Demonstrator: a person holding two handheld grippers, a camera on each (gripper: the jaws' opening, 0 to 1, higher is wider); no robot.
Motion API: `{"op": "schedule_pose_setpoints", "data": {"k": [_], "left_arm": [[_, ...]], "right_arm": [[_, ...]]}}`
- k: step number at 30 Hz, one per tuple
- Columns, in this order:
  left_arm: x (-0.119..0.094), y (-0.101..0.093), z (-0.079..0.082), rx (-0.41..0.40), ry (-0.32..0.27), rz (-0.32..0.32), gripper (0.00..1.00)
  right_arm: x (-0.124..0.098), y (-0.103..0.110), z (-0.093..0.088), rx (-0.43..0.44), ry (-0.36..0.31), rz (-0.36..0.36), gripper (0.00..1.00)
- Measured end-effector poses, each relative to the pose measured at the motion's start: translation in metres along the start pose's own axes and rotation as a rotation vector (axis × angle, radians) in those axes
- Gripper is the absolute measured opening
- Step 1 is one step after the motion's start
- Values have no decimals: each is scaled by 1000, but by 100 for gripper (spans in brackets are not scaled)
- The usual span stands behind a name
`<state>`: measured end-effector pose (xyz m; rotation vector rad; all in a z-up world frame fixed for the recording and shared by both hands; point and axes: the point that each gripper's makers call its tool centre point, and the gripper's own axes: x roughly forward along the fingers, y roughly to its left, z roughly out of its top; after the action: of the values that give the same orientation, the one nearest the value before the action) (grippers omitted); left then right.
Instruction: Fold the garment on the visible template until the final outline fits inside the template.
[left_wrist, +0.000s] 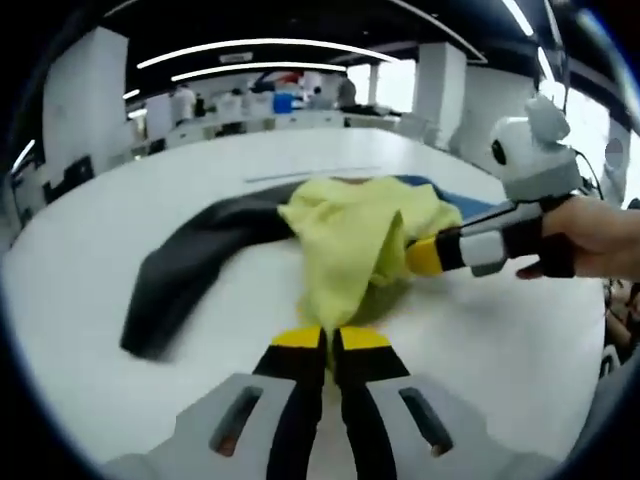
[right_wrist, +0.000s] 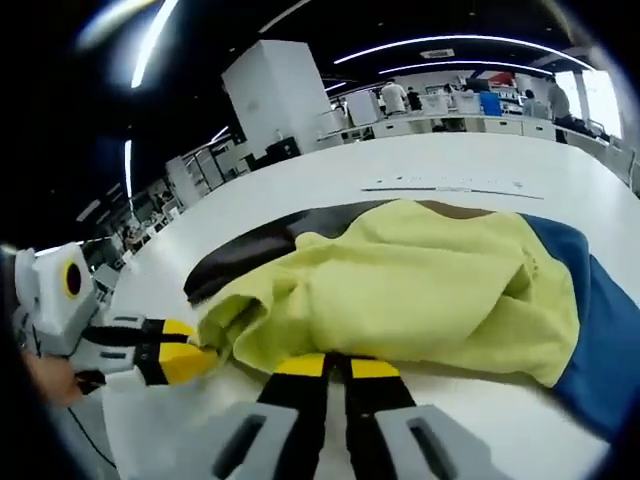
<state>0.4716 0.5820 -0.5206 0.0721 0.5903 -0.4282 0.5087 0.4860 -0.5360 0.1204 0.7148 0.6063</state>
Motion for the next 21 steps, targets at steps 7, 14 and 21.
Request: {"op": "schedule_pose_setpoints", "data": {"k": [7,14,21], "left_arm": [[-9,3,4,-44,-16,2,0],[-23,2,12,-42,-37,6,0],[-33,-1,17,-29,-48,7,0]], "right_arm": [[-11,1,1,-35,9,19,0],[-32,-9,-6,-35,21,-2,0],[-59,-24,-10,-15,11,-51,0]]}}
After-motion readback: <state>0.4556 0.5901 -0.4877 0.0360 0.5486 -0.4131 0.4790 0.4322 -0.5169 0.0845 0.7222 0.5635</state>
